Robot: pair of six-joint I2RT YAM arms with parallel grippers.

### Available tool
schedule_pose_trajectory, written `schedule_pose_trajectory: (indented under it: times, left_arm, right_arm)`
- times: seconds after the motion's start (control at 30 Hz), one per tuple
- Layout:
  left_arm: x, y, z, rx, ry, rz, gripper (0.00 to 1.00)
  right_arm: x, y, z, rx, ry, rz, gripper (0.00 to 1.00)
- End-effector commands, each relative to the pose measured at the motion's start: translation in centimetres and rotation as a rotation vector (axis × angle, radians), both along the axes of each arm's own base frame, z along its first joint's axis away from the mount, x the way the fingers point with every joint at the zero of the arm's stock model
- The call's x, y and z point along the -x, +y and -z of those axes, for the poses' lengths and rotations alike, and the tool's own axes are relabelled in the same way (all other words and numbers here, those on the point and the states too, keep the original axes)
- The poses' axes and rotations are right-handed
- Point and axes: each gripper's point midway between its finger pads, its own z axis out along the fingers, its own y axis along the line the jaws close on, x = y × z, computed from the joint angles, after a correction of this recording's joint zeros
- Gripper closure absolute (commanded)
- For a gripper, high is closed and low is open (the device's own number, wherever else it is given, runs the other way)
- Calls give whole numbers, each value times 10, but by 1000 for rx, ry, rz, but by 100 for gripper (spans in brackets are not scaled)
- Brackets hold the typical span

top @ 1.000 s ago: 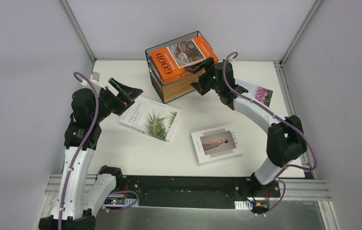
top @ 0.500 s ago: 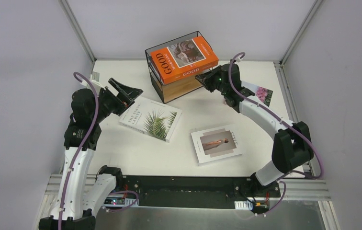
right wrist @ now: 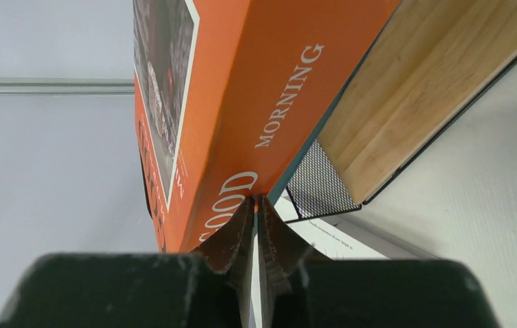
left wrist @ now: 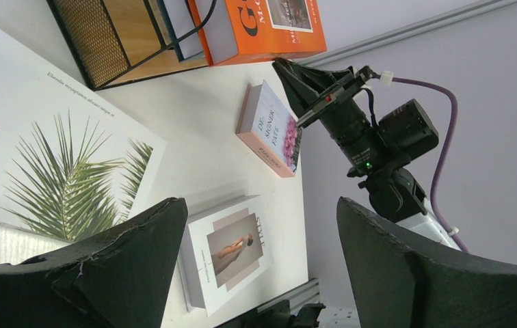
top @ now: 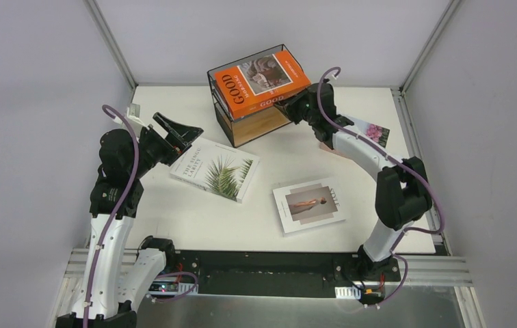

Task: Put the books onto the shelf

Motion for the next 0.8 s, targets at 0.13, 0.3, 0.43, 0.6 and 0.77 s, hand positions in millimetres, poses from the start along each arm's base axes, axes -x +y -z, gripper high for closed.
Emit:
schedule_pose_trajectory:
  times: [0.13, 0.3, 0.43, 0.6, 0.77]
  left_arm:
    - [4, -1, -18, -4, -69, 15, 17]
    - [5, -2, -14, -4, -58, 21, 17]
    - [7, -10, -15, -15, -65, 88, 16]
    - [3, -13, 8, -43, -6, 117, 15]
    - [-8, -7, 63, -129, 112, 118, 15]
  right_arm:
    - [-20, 20, -27, -62, -70, -56, 95]
    - [-28, 24, -25, -70, -64, -53, 91]
    - [-31, 27, -24, -90, -49, -76, 83]
    - [-5, 19, -19, -85, -41, -102, 60]
    - [40, -7, -8, -31, -52, -106, 22]
